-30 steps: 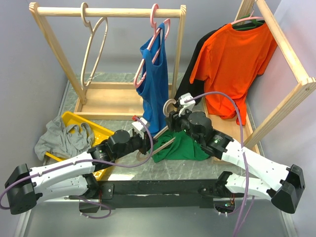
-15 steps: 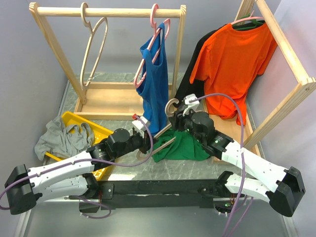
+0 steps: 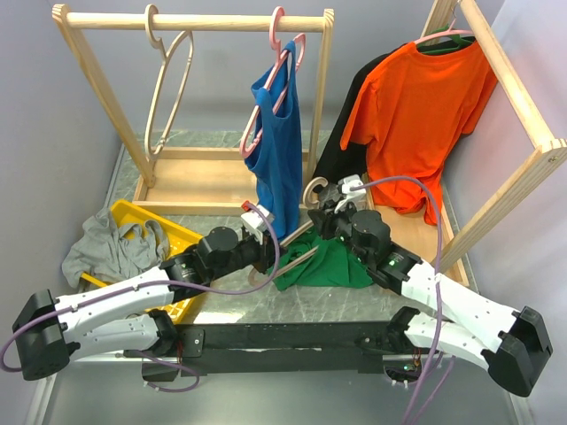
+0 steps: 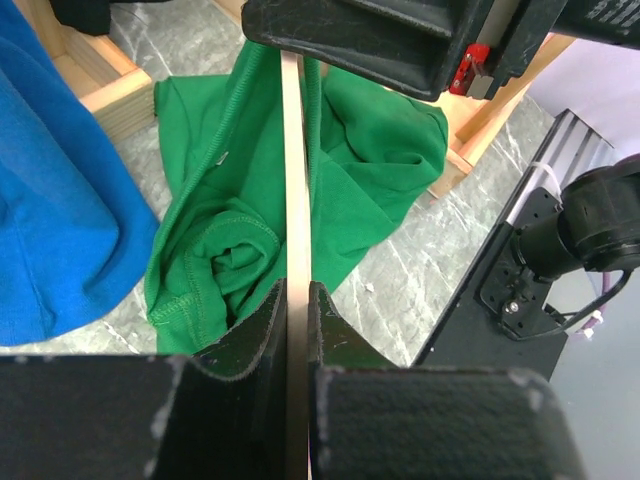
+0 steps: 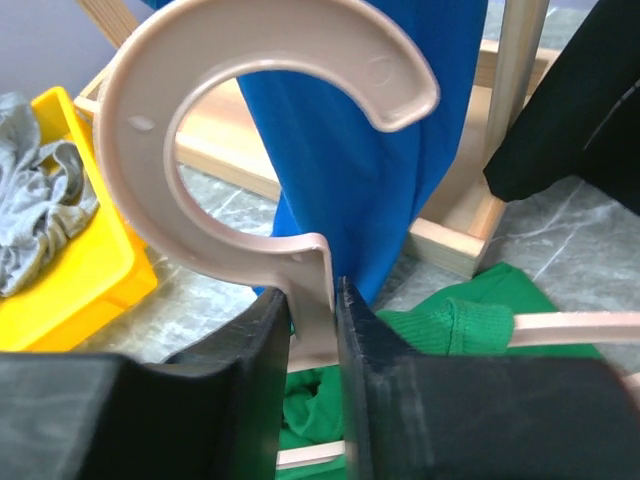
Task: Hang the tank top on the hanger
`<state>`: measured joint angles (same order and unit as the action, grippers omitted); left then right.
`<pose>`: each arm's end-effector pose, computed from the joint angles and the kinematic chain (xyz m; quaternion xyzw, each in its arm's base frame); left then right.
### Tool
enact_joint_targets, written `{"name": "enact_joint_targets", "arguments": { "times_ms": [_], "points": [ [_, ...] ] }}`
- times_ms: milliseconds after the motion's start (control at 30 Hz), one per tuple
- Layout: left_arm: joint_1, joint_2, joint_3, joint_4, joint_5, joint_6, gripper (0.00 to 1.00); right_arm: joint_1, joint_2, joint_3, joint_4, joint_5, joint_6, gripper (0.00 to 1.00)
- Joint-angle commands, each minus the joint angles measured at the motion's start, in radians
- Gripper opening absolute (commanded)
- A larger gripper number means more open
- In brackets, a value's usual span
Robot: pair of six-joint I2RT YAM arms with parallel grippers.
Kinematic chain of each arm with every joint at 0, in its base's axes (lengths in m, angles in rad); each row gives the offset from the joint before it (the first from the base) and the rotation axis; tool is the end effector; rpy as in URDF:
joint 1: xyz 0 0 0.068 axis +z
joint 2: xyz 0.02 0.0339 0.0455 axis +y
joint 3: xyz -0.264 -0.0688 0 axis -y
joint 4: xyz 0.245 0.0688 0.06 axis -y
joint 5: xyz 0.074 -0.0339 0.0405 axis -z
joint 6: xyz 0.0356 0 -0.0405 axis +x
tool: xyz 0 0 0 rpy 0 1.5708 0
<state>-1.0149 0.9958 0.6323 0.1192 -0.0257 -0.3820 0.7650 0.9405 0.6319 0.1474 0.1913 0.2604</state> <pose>0.1238 -0.1975 0.2775 0.2377 0.7513 -0.3881 0.4780 0.1660 0.1500 0.2920 -0.1294 0.7497 0.2530 0.5977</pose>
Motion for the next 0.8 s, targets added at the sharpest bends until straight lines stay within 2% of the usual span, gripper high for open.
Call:
{"name": "enact_joint_targets", "arguments": {
  "times_ms": [0, 100, 200, 333, 400, 500, 533, 667, 767],
  "points": [
    [-0.005, 0.003, 0.058, 0.076, 0.017, -0.026, 0.01, -0.006, -0.029, -0.026, 0.104, 0.037, 0.013, 0.18],
    [-0.004, 0.01, 0.07, 0.059, 0.017, -0.04, 0.02, -0.006, -0.014, -0.02, 0.107, 0.048, 0.002, 0.0],
    [-0.004, 0.012, 0.07, 0.057, 0.017, -0.055, 0.1, -0.006, 0.004, -0.003, 0.093, 0.063, -0.013, 0.0],
    [-0.004, 0.021, 0.087, 0.028, -0.017, -0.083, 0.41, -0.006, 0.011, -0.001, 0.089, 0.085, -0.024, 0.0],
    [-0.004, 0.026, 0.112, -0.021, -0.057, -0.096, 0.5, -0.006, 0.007, -0.006, 0.092, 0.102, -0.03, 0.0],
    [-0.004, 0.027, 0.144, -0.075, -0.135, -0.126, 0.56, -0.004, 0.009, -0.006, 0.083, 0.129, -0.044, 0.0],
    [-0.005, 0.021, 0.151, -0.111, -0.164, -0.139, 0.62, -0.004, 0.006, -0.006, 0.075, 0.134, -0.046, 0.0],
    [-0.002, 0.0, 0.181, -0.2, -0.261, -0.23, 0.66, -0.006, -0.006, -0.017, 0.081, 0.138, -0.067, 0.0],
    [-0.002, -0.029, 0.185, -0.245, -0.296, -0.276, 0.61, -0.003, -0.014, -0.021, 0.075, 0.125, -0.087, 0.0]
  ]
}}
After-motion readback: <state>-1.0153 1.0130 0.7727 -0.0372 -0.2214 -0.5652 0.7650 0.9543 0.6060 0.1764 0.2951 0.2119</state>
